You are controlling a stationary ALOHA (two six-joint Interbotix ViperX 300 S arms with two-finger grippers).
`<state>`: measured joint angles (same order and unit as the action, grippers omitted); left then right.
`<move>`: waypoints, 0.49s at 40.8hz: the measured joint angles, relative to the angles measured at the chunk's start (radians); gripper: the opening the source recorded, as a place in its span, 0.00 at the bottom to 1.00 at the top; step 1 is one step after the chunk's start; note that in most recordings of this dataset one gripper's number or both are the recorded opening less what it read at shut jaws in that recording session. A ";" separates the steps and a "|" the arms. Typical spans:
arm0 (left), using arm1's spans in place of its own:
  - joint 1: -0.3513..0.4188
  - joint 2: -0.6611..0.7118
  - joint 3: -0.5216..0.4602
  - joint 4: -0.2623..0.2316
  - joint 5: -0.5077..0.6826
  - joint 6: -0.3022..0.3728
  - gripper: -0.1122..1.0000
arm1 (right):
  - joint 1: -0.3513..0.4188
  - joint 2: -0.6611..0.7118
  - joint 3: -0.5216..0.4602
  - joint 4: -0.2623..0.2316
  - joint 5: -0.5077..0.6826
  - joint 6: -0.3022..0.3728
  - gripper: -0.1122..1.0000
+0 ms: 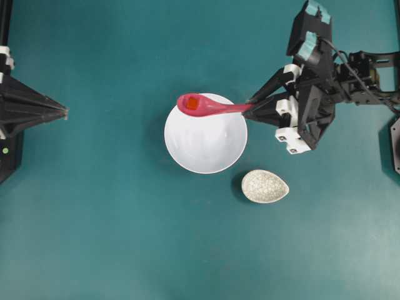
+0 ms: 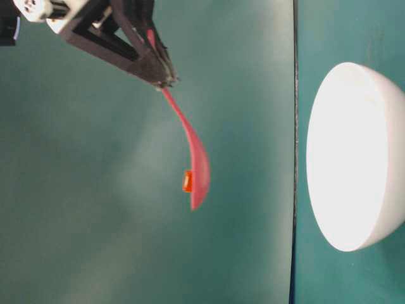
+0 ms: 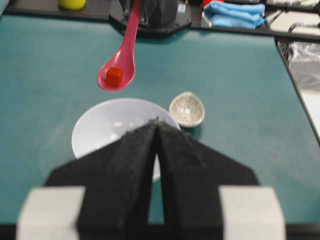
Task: Grip the spoon and scoop the red block from the bowl with right arm.
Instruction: 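Raise the spoon carrying the red cube up out of the bowl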
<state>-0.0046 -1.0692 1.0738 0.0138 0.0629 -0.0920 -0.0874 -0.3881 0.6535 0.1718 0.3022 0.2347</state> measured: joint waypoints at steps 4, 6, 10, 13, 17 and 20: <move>0.000 -0.008 -0.003 0.000 0.002 0.000 0.10 | 0.000 -0.020 0.000 0.000 0.003 0.002 0.31; 0.000 -0.009 -0.003 0.000 0.002 0.002 0.10 | -0.002 -0.029 0.000 0.000 0.003 0.002 0.31; -0.002 -0.008 -0.003 0.000 0.006 0.002 0.10 | 0.000 -0.038 -0.002 0.000 0.003 0.002 0.31; 0.000 -0.006 -0.003 0.000 0.017 0.002 0.10 | -0.002 -0.040 0.000 0.000 0.003 0.002 0.31; 0.000 -0.006 -0.003 0.000 0.028 0.002 0.10 | -0.002 -0.040 -0.002 0.000 0.003 0.000 0.31; -0.002 -0.006 -0.003 0.000 0.032 0.002 0.10 | -0.002 -0.040 0.000 0.000 0.003 0.002 0.31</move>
<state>-0.0061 -1.0753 1.0707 0.0138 0.0951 -0.0905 -0.0890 -0.4280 0.6535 0.1718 0.3053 0.2362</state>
